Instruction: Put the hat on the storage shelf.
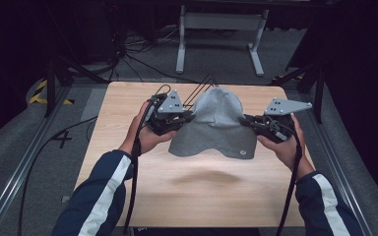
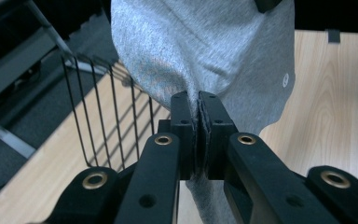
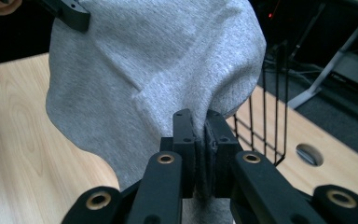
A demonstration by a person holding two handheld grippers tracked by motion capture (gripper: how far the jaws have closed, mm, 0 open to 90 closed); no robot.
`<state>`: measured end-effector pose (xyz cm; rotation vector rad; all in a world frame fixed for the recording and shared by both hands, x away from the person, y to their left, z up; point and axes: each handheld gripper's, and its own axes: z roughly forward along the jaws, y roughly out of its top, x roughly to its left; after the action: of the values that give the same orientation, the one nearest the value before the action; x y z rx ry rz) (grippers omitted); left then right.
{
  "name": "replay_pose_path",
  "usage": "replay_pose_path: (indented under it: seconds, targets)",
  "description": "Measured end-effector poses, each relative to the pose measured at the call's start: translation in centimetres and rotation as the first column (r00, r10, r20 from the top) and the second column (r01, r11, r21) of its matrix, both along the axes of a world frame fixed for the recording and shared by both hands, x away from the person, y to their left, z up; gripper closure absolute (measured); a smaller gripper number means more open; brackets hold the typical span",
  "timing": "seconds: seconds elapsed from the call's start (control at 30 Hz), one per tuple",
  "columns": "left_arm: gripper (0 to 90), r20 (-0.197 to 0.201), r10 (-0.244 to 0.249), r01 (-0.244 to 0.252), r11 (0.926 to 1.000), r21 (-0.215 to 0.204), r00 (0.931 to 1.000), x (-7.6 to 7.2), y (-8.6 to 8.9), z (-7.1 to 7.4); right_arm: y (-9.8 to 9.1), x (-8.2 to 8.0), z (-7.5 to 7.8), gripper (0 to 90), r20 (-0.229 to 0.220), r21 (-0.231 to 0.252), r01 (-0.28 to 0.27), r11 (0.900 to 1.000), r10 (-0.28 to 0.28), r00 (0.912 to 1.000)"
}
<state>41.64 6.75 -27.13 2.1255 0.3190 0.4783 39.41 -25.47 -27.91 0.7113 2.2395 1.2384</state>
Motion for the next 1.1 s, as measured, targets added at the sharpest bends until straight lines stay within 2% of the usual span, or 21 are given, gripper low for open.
replay_pose_path:
  seconds: [0.27, 0.43, 0.63, 0.83, 1.1]
  targets:
    - [85.7, 0.062, 0.019, -0.017, 0.9995, -0.027, 0.9979, 0.4, -0.8, 3.4, 0.2, 0.3, 3.8, 84.8, 0.059, 0.003, 0.016, 0.9999, -0.016, 0.9981]
    - [85.7, 0.080, 0.042, -0.039, 0.9985, -0.039, 0.9959, 1.2, -1.1, 5.2, 0.1, 1.4, 5.7, 84.9, 0.082, 0.020, 0.035, 0.9992, -0.037, 0.9960]
    - [85.7, 0.102, 0.059, -0.055, 0.9976, -0.042, 0.9930, 2.5, -1.1, 6.9, 0.2, 2.9, 7.5, 84.9, 0.109, 0.032, 0.053, 0.9981, -0.056, 0.9925]
    - [85.8, 0.100, 0.085, -0.079, 0.9945, -0.069, 0.9913, 4.0, -0.7, 8.6, 0.6, 4.8, 9.1, 84.9, 0.124, 0.040, 0.065, 0.9971, -0.069, 0.9899]
    - [85.8, 0.108, 0.110, -0.104, 0.9928, -0.059, 0.9880, 6.0, -0.7, 9.9, 1.4, 6.7, 10.3, 84.9, 0.136, 0.039, 0.075, 0.9964, -0.080, 0.9875]
